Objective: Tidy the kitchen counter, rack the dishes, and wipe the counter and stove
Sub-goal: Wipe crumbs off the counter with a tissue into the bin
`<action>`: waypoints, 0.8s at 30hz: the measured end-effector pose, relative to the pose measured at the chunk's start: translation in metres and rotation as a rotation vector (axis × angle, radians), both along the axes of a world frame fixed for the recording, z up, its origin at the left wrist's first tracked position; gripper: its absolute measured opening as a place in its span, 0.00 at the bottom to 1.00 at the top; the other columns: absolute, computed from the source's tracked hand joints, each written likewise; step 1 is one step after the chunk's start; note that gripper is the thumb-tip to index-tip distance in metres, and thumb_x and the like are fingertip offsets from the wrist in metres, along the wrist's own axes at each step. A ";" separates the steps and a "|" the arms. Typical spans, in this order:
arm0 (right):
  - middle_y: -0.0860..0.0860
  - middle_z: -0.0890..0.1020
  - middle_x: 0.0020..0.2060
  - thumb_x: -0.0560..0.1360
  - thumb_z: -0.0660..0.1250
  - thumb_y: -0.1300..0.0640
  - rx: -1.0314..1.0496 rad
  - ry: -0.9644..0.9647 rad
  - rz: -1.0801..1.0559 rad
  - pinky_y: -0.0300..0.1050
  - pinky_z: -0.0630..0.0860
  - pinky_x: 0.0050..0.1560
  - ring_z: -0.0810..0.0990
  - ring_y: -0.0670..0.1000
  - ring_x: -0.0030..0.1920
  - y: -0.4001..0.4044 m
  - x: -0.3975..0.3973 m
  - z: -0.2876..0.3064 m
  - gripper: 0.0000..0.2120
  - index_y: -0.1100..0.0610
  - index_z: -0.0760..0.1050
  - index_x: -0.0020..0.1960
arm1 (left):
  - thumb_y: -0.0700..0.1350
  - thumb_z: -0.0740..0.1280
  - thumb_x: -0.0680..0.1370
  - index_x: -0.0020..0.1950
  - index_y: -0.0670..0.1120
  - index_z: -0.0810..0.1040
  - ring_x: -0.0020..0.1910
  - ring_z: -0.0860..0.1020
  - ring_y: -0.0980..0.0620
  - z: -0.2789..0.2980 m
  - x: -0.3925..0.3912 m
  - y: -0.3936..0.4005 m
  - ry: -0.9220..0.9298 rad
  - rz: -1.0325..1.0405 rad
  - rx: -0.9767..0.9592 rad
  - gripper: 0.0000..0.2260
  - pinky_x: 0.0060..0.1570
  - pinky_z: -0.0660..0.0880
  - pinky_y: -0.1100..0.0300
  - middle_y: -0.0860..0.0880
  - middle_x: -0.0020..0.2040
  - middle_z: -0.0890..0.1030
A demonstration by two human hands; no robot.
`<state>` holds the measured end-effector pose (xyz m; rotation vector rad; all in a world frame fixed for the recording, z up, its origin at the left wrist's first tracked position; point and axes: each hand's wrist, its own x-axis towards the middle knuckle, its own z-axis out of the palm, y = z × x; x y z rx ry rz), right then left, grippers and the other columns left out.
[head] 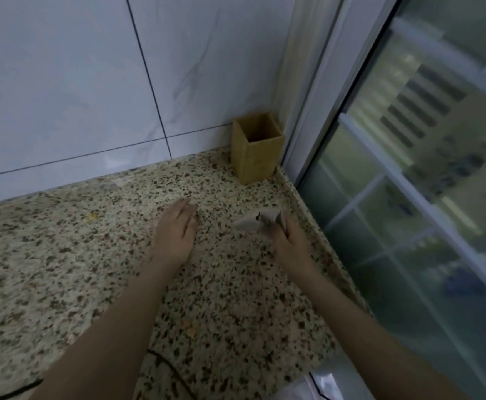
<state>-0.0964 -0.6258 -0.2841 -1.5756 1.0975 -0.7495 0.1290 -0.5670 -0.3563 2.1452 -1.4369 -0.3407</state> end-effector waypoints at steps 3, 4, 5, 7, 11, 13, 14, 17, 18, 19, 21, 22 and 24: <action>0.56 0.81 0.47 0.80 0.59 0.58 -0.221 0.178 -0.040 0.53 0.76 0.48 0.78 0.52 0.46 -0.039 0.006 -0.009 0.09 0.58 0.77 0.53 | 0.50 0.55 0.82 0.70 0.42 0.71 0.75 0.59 0.47 -0.008 -0.002 -0.009 -0.001 -0.047 0.014 0.19 0.75 0.50 0.53 0.46 0.74 0.64; 0.56 0.82 0.49 0.79 0.60 0.60 -0.344 0.228 -0.009 0.47 0.75 0.50 0.78 0.49 0.48 -0.049 0.005 -0.012 0.09 0.59 0.78 0.54 | 0.52 0.53 0.82 0.70 0.43 0.70 0.75 0.59 0.48 -0.010 -0.004 -0.008 -0.026 -0.060 0.019 0.21 0.75 0.49 0.53 0.47 0.75 0.64; 0.56 0.82 0.53 0.78 0.62 0.62 -0.472 0.307 0.055 0.39 0.72 0.55 0.77 0.46 0.52 -0.060 0.004 -0.017 0.11 0.60 0.78 0.57 | 0.53 0.51 0.81 0.71 0.45 0.69 0.75 0.58 0.49 -0.012 -0.005 -0.010 -0.064 -0.072 0.034 0.23 0.75 0.48 0.53 0.48 0.75 0.63; 0.57 0.79 0.61 0.76 0.65 0.63 -0.646 0.510 0.233 0.36 0.63 0.65 0.76 0.50 0.60 -0.081 0.001 -0.036 0.15 0.61 0.77 0.62 | 0.54 0.51 0.82 0.73 0.47 0.66 0.76 0.55 0.51 -0.017 -0.004 -0.010 -0.126 -0.080 0.059 0.22 0.75 0.46 0.54 0.50 0.76 0.60; 0.58 0.69 0.70 0.78 0.63 0.60 -0.684 0.758 0.401 0.49 0.61 0.72 0.70 0.57 0.69 -0.095 -0.005 -0.074 0.19 0.60 0.70 0.69 | 0.55 0.52 0.82 0.74 0.50 0.65 0.76 0.53 0.54 -0.023 -0.001 -0.011 -0.110 -0.073 0.051 0.22 0.74 0.43 0.56 0.53 0.77 0.59; 0.58 0.64 0.73 0.79 0.61 0.58 -0.654 0.764 0.403 0.52 0.57 0.74 0.64 0.57 0.72 -0.096 -0.007 -0.084 0.22 0.59 0.66 0.72 | 0.56 0.51 0.81 0.73 0.50 0.66 0.76 0.54 0.55 -0.024 -0.001 -0.012 -0.105 -0.070 0.040 0.23 0.74 0.44 0.56 0.53 0.76 0.60; 0.58 0.62 0.74 0.80 0.60 0.59 -0.633 0.746 0.411 0.53 0.55 0.74 0.61 0.58 0.74 -0.094 -0.009 -0.087 0.22 0.59 0.64 0.73 | 0.57 0.50 0.80 0.73 0.50 0.66 0.75 0.55 0.55 -0.025 -0.001 -0.011 -0.101 -0.070 0.039 0.24 0.74 0.44 0.56 0.54 0.76 0.60; 0.58 0.61 0.74 0.80 0.57 0.64 -0.508 0.602 0.364 0.50 0.52 0.75 0.59 0.57 0.74 -0.088 -0.013 -0.086 0.21 0.59 0.64 0.72 | 0.56 0.51 0.80 0.72 0.49 0.68 0.75 0.58 0.55 -0.025 0.002 -0.010 -0.035 -0.080 -0.006 0.23 0.75 0.48 0.52 0.53 0.75 0.63; 0.58 0.61 0.74 0.80 0.57 0.65 -0.453 0.551 0.333 0.47 0.51 0.75 0.59 0.57 0.74 -0.086 -0.014 -0.085 0.20 0.59 0.65 0.72 | 0.55 0.52 0.80 0.71 0.49 0.69 0.74 0.59 0.54 -0.025 0.004 -0.009 0.006 -0.082 -0.026 0.23 0.75 0.50 0.50 0.53 0.74 0.64; 0.57 0.62 0.74 0.81 0.56 0.65 -0.398 0.516 0.304 0.45 0.51 0.75 0.60 0.55 0.74 -0.083 -0.017 -0.082 0.20 0.58 0.64 0.72 | 0.54 0.52 0.80 0.71 0.48 0.70 0.74 0.60 0.54 -0.025 0.005 -0.009 0.052 -0.085 -0.045 0.22 0.75 0.51 0.49 0.52 0.74 0.65; 0.55 0.62 0.74 0.81 0.56 0.63 -0.295 0.499 0.274 0.44 0.51 0.75 0.59 0.53 0.74 -0.077 -0.024 -0.078 0.21 0.57 0.62 0.74 | 0.52 0.53 0.81 0.71 0.48 0.70 0.73 0.61 0.53 -0.024 0.008 -0.009 0.180 -0.068 -0.067 0.20 0.75 0.50 0.49 0.53 0.73 0.66; 0.55 0.62 0.74 0.81 0.55 0.62 -0.261 0.497 0.267 0.44 0.52 0.75 0.60 0.53 0.74 -0.074 -0.029 -0.077 0.21 0.58 0.61 0.74 | 0.50 0.54 0.82 0.71 0.48 0.70 0.74 0.61 0.54 -0.022 0.008 -0.009 0.263 -0.047 -0.067 0.19 0.75 0.49 0.49 0.53 0.73 0.66; 0.54 0.63 0.74 0.81 0.55 0.62 -0.224 0.488 0.259 0.43 0.53 0.75 0.61 0.53 0.73 -0.065 -0.040 -0.075 0.21 0.58 0.62 0.74 | 0.49 0.54 0.83 0.71 0.49 0.70 0.74 0.60 0.54 -0.018 0.007 -0.004 0.396 -0.014 -0.042 0.18 0.75 0.47 0.52 0.53 0.73 0.66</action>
